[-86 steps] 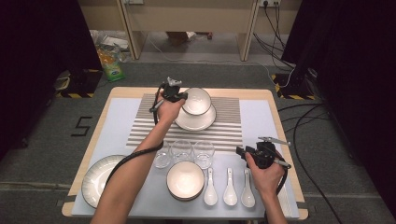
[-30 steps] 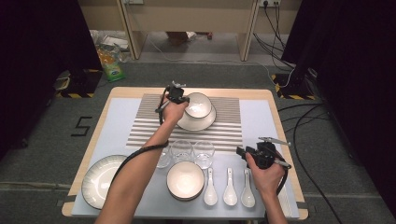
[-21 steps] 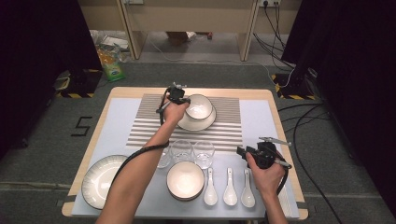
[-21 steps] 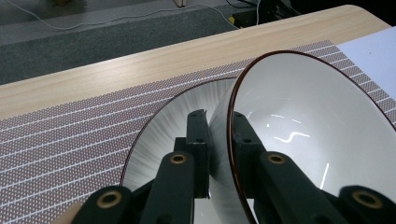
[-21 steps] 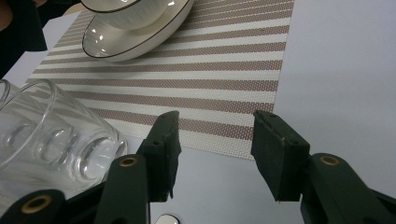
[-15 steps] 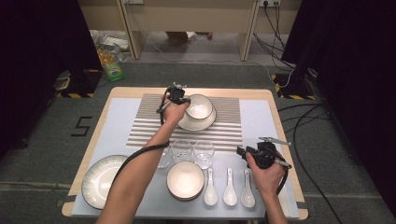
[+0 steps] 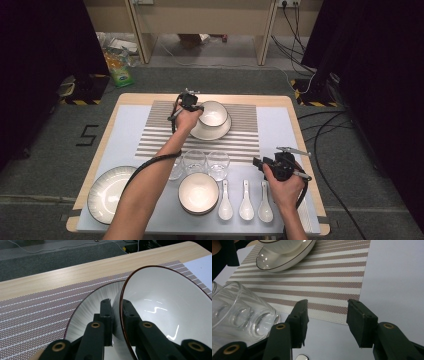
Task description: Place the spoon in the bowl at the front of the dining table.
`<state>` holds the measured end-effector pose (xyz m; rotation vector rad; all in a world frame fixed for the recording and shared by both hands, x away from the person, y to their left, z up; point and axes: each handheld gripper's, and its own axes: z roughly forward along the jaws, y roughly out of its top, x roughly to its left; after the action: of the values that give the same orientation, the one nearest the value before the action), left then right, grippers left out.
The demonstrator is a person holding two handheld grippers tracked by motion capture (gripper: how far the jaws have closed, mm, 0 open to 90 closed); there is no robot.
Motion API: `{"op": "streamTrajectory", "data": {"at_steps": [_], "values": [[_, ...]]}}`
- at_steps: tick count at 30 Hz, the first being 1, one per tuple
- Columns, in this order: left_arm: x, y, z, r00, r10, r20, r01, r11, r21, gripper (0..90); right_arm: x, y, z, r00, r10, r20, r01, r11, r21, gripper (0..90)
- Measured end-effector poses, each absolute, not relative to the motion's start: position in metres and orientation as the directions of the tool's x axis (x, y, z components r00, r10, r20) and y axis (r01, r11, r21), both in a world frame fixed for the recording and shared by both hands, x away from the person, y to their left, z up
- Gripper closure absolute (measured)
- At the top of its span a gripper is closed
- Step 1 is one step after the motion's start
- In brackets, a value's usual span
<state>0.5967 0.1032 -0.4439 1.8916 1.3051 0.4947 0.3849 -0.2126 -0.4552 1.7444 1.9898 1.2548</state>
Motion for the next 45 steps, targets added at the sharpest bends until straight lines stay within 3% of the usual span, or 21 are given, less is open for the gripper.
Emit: {"op": "streamTrajectory", "data": {"at_steps": [13, 16, 23, 27, 34, 45], "values": [[0.598, 0.106, -0.45, 0.401, 0.909, -0.118, 0.627, -0.179, 0.758, 78.1, 0.385, -0.213, -0.456, -0.274, 0.891, 0.361, 0.712, -0.064, 0.699, 51.6], [0.598, 0.106, -0.447, 0.409, 0.904, -0.126, 0.625, -0.176, 0.761, 72.9, 0.385, -0.212, -0.456, -0.277, 0.891, 0.361, 0.713, -0.061, 0.699, 51.6], [0.593, 0.107, -0.437, 0.402, 0.907, -0.125, 0.613, -0.165, 0.772, 49.5, 0.385, -0.212, -0.456, -0.28, 0.892, 0.356, 0.711, -0.056, 0.701, 51.6], [0.589, 0.108, -0.43, 0.409, 0.905, -0.117, 0.603, -0.171, 0.779, 42.6, 0.385, -0.212, -0.456, -0.28, 0.893, 0.353, 0.71, -0.055, 0.702, 51.6], [0.578, 0.115, -0.422, 0.398, 0.909, -0.125, 0.596, -0.153, 0.788, 34.4, 0.384, -0.211, -0.455, -0.274, 0.893, 0.356, 0.714, -0.06, 0.698, 51.5], [0.556, 0.125, -0.408, 0.42, 0.898, -0.132, 0.581, -0.154, 0.8, 32.4, 0.384, -0.211, -0.454, -0.271, 0.897, 0.351, 0.713, -0.058, 0.699, 51.5]]}}
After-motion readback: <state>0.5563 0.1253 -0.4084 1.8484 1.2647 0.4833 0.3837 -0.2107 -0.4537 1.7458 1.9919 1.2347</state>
